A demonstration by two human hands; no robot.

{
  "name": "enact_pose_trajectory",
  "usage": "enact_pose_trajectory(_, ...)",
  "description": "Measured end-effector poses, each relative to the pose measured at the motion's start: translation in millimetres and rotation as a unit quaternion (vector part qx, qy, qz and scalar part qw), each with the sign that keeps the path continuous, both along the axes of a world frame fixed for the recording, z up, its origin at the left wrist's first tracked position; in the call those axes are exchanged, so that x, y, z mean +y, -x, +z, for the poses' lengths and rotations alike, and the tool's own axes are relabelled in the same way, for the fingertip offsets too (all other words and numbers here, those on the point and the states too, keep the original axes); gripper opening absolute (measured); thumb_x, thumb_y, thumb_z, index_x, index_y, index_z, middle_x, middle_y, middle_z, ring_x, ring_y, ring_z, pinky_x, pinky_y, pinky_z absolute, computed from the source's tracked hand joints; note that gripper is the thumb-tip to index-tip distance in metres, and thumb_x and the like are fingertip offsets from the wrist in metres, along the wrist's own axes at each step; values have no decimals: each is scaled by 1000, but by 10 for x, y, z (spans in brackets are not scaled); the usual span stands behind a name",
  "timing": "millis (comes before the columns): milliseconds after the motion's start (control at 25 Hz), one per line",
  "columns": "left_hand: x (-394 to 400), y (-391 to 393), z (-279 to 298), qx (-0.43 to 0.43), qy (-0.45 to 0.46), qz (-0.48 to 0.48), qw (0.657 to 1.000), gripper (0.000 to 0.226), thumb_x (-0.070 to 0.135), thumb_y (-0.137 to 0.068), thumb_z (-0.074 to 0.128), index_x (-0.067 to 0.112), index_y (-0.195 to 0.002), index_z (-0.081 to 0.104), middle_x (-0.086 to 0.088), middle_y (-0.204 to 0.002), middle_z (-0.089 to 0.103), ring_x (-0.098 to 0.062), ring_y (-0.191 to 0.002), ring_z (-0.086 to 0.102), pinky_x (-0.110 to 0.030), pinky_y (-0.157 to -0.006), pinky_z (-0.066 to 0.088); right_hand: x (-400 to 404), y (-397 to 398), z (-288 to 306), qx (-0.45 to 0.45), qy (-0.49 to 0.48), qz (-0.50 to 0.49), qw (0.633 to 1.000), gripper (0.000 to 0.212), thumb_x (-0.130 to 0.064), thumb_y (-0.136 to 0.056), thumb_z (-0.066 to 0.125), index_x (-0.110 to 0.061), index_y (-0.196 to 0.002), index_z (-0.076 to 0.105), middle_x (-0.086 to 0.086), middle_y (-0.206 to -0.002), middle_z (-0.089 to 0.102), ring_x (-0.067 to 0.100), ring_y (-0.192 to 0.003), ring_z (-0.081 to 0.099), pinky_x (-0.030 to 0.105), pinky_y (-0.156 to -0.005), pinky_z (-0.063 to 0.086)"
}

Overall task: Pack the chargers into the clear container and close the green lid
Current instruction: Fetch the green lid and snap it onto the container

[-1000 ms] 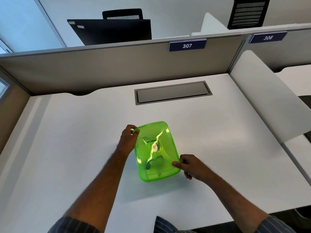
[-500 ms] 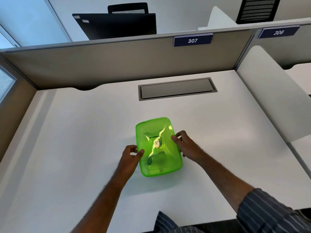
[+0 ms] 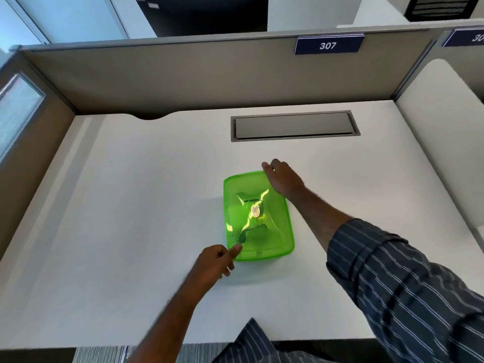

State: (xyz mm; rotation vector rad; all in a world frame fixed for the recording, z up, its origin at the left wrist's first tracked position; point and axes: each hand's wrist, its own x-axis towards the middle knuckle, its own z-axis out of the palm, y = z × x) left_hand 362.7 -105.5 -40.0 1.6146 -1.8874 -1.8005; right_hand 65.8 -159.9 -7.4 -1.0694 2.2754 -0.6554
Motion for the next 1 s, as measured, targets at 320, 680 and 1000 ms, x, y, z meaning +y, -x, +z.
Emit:
enact_pose_trajectory(320, 88, 13, -60, 37, -12, 23, 999, 69, 84, -68, 67, 15, -67, 66, -7, -70, 77, -13, -53, 63, -23, -52, 50, -204, 39, -119, 53, -25, 32, 998, 28, -30, -101, 36, -14, -80, 47, 22, -103, 67, 40, -96, 62, 37, -75, 39)
enact_pose_trajectory(680, 119, 23, -62, 47, -45, 10, 998, 63, 75, -80, 63, 15, -65, 68, -9, -64, 74, -16, -54, 64, -25, -54, 50, -199, 34, -249, 57, -18, 1, 998, 30, -33, -100, 33, -16, -80, 48, 19, -103, 68, 40, -91, 61, 38, -76, 40)
enact_pose_trajectory(1000, 211, 31, -165, 57, -31, 51, 997, 68, 80, -77, 63, 16, -57, 69, -4, -43, 56, -16, -48, 56, -22, -57, 46, -195, 37, -270, 56, -17, -12, 998, 32, -35, -99, 33, -16, -78, 45, 16, -97, 66, 36, -82, 55, 36, -73, 38)
